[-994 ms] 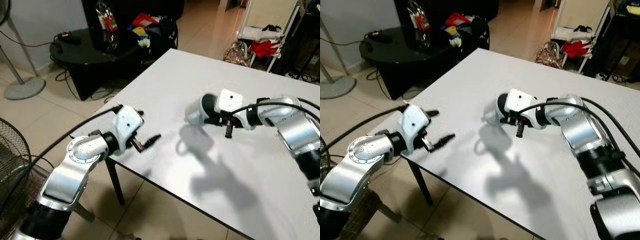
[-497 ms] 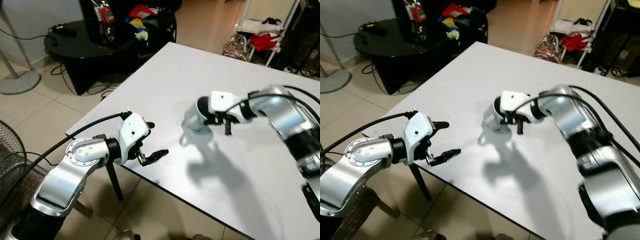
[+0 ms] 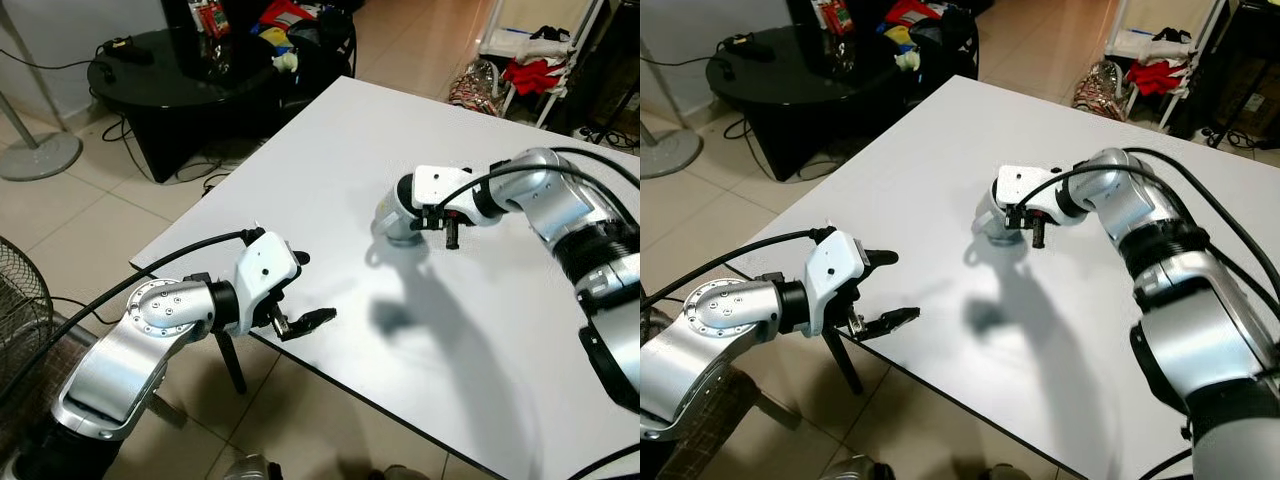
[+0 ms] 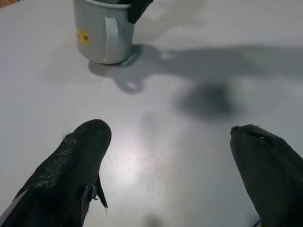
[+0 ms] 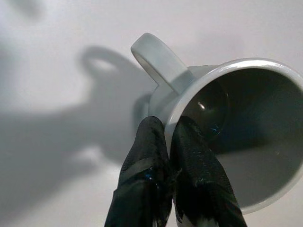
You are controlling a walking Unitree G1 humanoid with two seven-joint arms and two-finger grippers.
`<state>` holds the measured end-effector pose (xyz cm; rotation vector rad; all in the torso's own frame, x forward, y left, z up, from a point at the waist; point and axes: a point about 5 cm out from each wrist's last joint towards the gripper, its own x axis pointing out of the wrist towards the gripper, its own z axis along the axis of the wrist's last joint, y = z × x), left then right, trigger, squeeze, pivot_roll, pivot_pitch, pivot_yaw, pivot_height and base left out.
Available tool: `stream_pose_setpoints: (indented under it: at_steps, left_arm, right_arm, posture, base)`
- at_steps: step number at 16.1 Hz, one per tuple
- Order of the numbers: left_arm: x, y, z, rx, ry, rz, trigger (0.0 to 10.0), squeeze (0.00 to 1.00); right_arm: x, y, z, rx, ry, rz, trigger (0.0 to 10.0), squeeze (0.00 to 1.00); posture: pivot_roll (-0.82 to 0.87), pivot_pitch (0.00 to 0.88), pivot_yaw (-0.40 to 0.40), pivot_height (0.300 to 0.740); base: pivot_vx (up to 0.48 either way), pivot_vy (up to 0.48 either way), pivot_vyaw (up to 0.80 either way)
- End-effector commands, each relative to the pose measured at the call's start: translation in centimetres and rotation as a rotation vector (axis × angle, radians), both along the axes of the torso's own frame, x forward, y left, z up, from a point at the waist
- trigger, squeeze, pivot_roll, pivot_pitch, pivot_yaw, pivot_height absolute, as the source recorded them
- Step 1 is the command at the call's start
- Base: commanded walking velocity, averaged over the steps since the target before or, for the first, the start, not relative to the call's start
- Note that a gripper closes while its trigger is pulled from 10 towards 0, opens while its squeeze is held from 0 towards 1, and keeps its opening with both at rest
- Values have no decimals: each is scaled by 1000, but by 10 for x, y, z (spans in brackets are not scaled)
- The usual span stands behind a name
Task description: Setting the table
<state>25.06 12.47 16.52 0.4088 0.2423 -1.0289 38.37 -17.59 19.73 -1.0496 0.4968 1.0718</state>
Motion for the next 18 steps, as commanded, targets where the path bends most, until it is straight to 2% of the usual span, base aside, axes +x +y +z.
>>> stream_pose_setpoints:
  at_steps: [1,2,3,4,5,9,13,14,16,17,18]
  left_arm:
    - [-4,-1,1,5,5,-13,10000,0]
    - [-5,-1,1,7,11,-18,10000,0]
    - [-6,-1,1,7,11,-19,10000,0]
    - [-6,-1,2,5,12,-19,10000,0]
    - [-6,-1,2,5,13,-19,10000,0]
    - [-7,-2,4,-2,20,-33,10000,0]
    - [-6,-4,6,-8,24,-44,10000,0]
    - [-5,-3,6,-9,26,-42,10000,0]
    - [-5,-3,6,-21,27,-31,10000,0]
    - [-5,-3,5,-20,26,-30,10000,0]
    - [-3,-3,4,-26,2,4,10000,0]
  right_arm:
    - [1,-1,0,-25,-1,2,10000,0]
    - [4,-1,4,-33,-30,-4,10000,78]
    - [5,0,6,-36,-37,-3,10000,788]
    - [5,0,6,-33,-38,-3,10000,933]
    - [6,1,9,-25,-51,-7,10000,1000]
    - [9,1,23,-7,-80,3,10000,1000]
    - [9,-7,45,12,-128,45,10000,1000]
    - [8,-10,56,61,-157,52,10000,1000]
    - [3,-17,76,221,-212,66,10000,1000]
    - [1,-18,78,250,-216,65,10000,1000]
    - [-3,-21,81,359,-248,45,10000,1000]
  posture:
    - [-3,86,6,740]
    - [-1,87,5,740]
    - [-1,87,5,740]
    - [0,88,4,740]
    - [-1,88,4,740]
    - [1,85,8,740]
    - [-1,79,19,740]
    - [-1,78,25,740]
    - [-5,71,33,740]
    - [-5,68,34,740]
    - [-4,65,36,740]
  base:
    - [0,0,0]
    - [0,0,0]
    - [0,0,0]
    - [0,0,0]
    - [0,0,0]
    - [0,0,0]
    - [0,0,0]
    - [0,0,0]
    - [0,0,0]
    - [0,0,0]
    - [0,0,0]
